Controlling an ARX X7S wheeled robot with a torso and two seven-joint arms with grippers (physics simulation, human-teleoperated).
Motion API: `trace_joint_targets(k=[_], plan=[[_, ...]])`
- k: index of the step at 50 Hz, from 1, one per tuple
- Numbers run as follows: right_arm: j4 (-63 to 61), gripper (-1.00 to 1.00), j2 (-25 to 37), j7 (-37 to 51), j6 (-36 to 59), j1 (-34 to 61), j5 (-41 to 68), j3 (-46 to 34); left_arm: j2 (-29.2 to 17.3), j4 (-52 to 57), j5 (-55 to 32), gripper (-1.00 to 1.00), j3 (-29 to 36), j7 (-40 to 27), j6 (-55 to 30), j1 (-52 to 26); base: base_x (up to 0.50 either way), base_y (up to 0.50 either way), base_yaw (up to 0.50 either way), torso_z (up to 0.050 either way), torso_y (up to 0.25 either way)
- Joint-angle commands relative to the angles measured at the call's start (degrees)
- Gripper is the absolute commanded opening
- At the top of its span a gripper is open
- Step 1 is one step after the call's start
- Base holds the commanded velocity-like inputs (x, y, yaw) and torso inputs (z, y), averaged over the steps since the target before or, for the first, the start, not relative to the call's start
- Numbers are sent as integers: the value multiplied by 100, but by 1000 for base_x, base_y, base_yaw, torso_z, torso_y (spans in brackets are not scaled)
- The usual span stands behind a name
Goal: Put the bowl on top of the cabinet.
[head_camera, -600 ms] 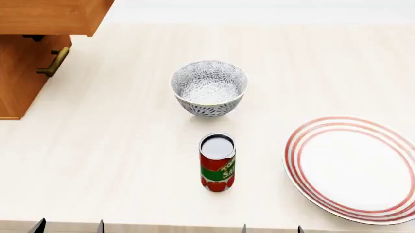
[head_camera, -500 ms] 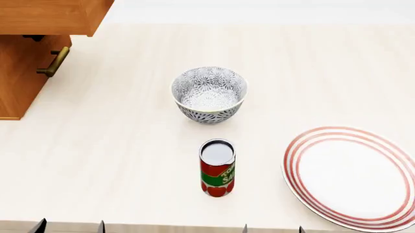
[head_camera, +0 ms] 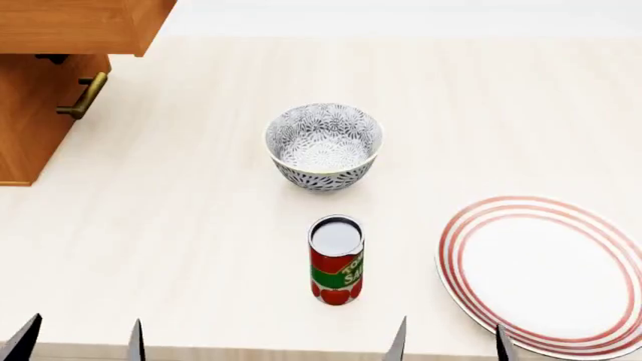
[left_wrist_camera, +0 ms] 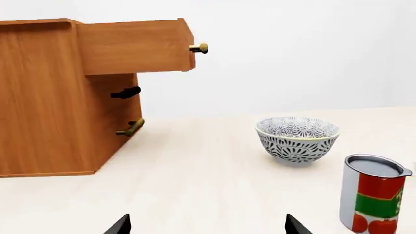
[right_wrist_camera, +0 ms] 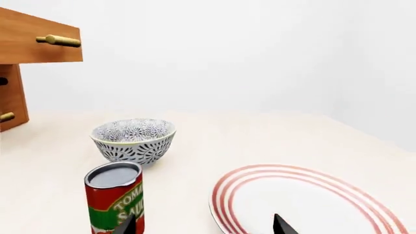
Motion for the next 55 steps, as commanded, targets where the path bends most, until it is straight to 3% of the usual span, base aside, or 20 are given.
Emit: trace_joint_targets(k=[1,10,23,55], plan=[[-1537,100,90,21,726,-103,-42,32,-30,1302,113,100,-69,-144,-351,234,0,0,0,0,0],[-2216,100,209,45,1094,-74,14,-83,-106,1970,-26,100,-66,-212,-597,349,0,0,0,0,0],[-2350,100,308,222,1270,-54,-8,-127,-207,2035,-104,100,-4,-326,-596,350,6,0,0,0,0],[-2466,100,538,384,1427,-47,-25,-296,-387,2127,-223,100,177,-530,-584,377,493,0,0,0,0]])
